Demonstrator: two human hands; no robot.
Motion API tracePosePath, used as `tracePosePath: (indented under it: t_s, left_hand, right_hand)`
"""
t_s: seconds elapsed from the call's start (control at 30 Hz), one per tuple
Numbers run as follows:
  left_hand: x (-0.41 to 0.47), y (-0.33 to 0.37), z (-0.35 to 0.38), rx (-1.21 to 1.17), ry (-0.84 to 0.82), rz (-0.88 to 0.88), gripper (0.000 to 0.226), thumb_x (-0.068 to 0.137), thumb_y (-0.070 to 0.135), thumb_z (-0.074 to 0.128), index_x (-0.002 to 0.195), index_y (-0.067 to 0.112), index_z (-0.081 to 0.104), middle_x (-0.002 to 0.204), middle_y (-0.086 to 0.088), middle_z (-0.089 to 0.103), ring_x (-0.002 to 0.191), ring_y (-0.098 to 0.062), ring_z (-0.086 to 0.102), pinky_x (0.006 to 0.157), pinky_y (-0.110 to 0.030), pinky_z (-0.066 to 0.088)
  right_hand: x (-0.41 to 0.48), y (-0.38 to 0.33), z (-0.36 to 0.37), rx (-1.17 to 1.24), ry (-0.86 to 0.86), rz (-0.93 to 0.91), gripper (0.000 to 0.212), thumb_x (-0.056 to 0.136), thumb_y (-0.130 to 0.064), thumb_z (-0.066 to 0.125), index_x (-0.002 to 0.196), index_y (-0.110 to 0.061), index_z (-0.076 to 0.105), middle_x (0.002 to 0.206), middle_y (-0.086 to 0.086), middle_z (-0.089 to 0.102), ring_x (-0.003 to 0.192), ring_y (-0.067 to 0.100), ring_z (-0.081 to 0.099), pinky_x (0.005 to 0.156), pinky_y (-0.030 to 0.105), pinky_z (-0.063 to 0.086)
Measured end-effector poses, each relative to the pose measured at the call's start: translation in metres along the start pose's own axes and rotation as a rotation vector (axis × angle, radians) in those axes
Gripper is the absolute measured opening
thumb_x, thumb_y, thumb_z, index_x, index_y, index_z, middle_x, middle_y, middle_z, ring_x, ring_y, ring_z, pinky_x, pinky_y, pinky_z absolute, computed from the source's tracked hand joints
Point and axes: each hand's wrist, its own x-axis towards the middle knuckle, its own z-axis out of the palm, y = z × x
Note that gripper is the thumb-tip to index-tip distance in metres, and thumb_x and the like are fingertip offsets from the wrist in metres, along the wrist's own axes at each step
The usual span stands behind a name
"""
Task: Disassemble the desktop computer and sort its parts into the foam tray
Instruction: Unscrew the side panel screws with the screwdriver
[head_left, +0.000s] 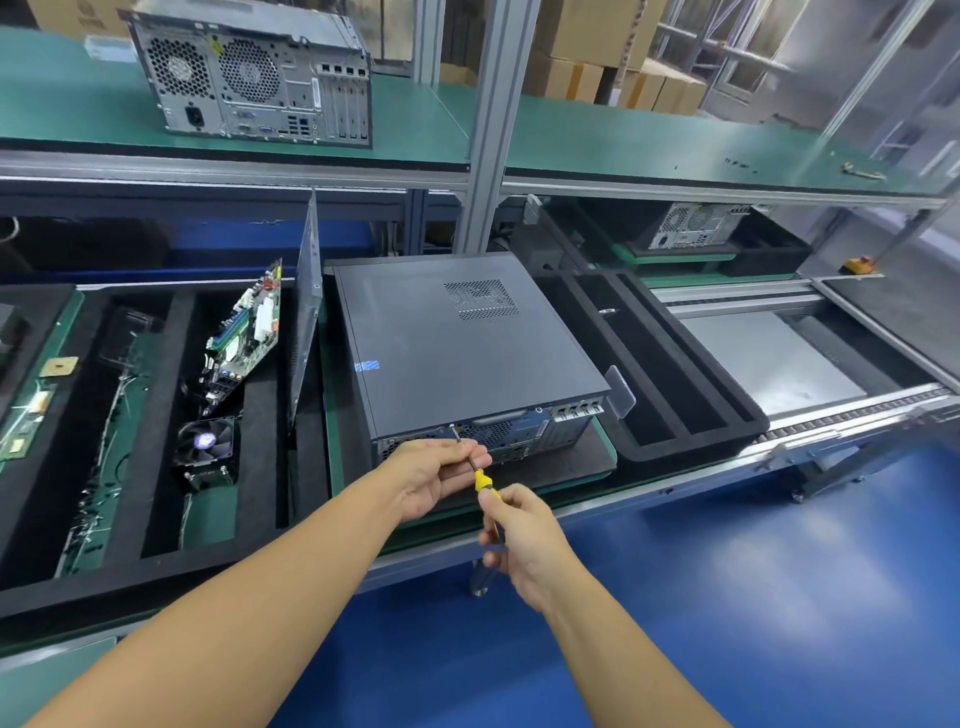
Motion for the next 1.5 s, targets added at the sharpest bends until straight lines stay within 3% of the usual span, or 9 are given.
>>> tracePosePath:
  t_s: [0.1, 0.23, 0.4, 0.63, 0.83, 1.03, 1.17, 1.3, 1.5]
  left_hand:
    - [0.001, -0.001, 0.001, 0.057, 0.021, -0.021, 0.019, 0.09, 0.005, 0.068, 0.106, -0.006, 0.067, 0.098, -0.02, 0.074, 0.088, -0.027, 0.075, 0.064, -0.03, 0.06]
    - [0.005, -0.004, 0.001, 0.136, 0.077, -0.036, 0.022, 0.081, 0.016, 0.078, 0.094, -0.001, 0.072, 0.08, -0.012, 0.075, 0.068, -0.017, 0.073, 0.058, -0.026, 0.058]
    - [0.007, 0.001, -0.004, 0.14, 0.068, -0.016, 0.016, 0.082, 0.01, 0.077, 0.093, 0.0, 0.073, 0.084, -0.015, 0.075, 0.072, -0.02, 0.074, 0.058, -0.027, 0.059]
    - [0.003, 0.003, -0.003, 0.06, 0.001, -0.056, 0.017, 0.093, 0.001, 0.061, 0.106, -0.008, 0.066, 0.099, -0.021, 0.074, 0.089, -0.028, 0.074, 0.062, -0.031, 0.06]
    - [0.003, 0.001, -0.002, 0.119, 0.09, -0.035, 0.021, 0.08, 0.015, 0.079, 0.094, 0.0, 0.073, 0.083, -0.012, 0.075, 0.075, -0.02, 0.074, 0.06, -0.028, 0.06]
    - [0.004, 0.002, -0.004, 0.146, 0.114, 0.007, 0.015, 0.084, 0.012, 0.075, 0.094, 0.001, 0.073, 0.081, -0.013, 0.075, 0.069, -0.017, 0.073, 0.058, -0.025, 0.058]
    - [0.002, 0.001, -0.003, 0.108, 0.088, 0.01, 0.014, 0.087, 0.008, 0.071, 0.097, -0.001, 0.071, 0.089, -0.016, 0.075, 0.076, -0.021, 0.075, 0.059, -0.026, 0.058]
    - [0.001, 0.002, -0.002, 0.045, 0.037, -0.002, 0.016, 0.091, 0.006, 0.067, 0.104, -0.002, 0.07, 0.099, -0.018, 0.075, 0.09, -0.027, 0.074, 0.066, -0.03, 0.06]
    - [0.002, 0.002, 0.006, 0.084, 0.135, 0.005, 0.015, 0.082, 0.008, 0.076, 0.094, 0.001, 0.069, 0.068, -0.009, 0.071, 0.06, -0.014, 0.07, 0.055, -0.025, 0.058]
  right_hand:
    - [0.003, 0.0, 0.002, -0.078, 0.075, -0.058, 0.015, 0.093, -0.019, 0.063, 0.088, -0.013, 0.051, 0.079, 0.005, 0.05, 0.066, 0.015, 0.052, 0.048, 0.026, 0.046]
    - [0.0, -0.002, 0.007, -0.078, 0.041, -0.049, 0.017, 0.095, -0.025, 0.063, 0.095, -0.009, 0.055, 0.081, 0.006, 0.051, 0.065, 0.015, 0.052, 0.049, 0.028, 0.047]
    - [-0.006, -0.005, -0.001, 0.173, -0.136, 0.198, 0.05, 0.102, -0.041, 0.042, 0.101, 0.001, 0.069, 0.072, 0.011, 0.063, 0.059, 0.02, 0.061, 0.046, 0.029, 0.047]
    - [-0.002, 0.0, 0.003, 0.01, 0.038, -0.023, 0.012, 0.096, -0.021, 0.061, 0.091, -0.01, 0.057, 0.076, 0.005, 0.053, 0.064, 0.015, 0.053, 0.048, 0.026, 0.048]
    - [-0.004, 0.004, 0.011, -0.064, 0.076, -0.078, 0.016, 0.092, -0.02, 0.066, 0.094, -0.009, 0.055, 0.077, 0.007, 0.052, 0.062, 0.013, 0.05, 0.05, 0.027, 0.049]
    - [-0.007, -0.001, 0.002, 0.123, -0.123, 0.233, 0.049, 0.101, -0.043, 0.043, 0.096, -0.004, 0.072, 0.07, 0.007, 0.062, 0.053, 0.016, 0.052, 0.044, 0.025, 0.036]
    - [-0.004, 0.001, 0.003, 0.131, -0.055, 0.11, 0.026, 0.101, -0.03, 0.052, 0.091, -0.008, 0.062, 0.068, 0.003, 0.054, 0.053, 0.013, 0.05, 0.043, 0.026, 0.039]
    - [0.0, 0.002, 0.006, 0.012, 0.094, -0.034, 0.014, 0.093, -0.017, 0.065, 0.091, -0.011, 0.053, 0.081, 0.006, 0.053, 0.063, 0.014, 0.054, 0.047, 0.026, 0.047]
    - [-0.006, 0.001, 0.015, 0.032, 0.02, 0.066, 0.024, 0.095, -0.033, 0.063, 0.098, -0.01, 0.057, 0.081, 0.007, 0.052, 0.064, 0.016, 0.053, 0.045, 0.027, 0.045]
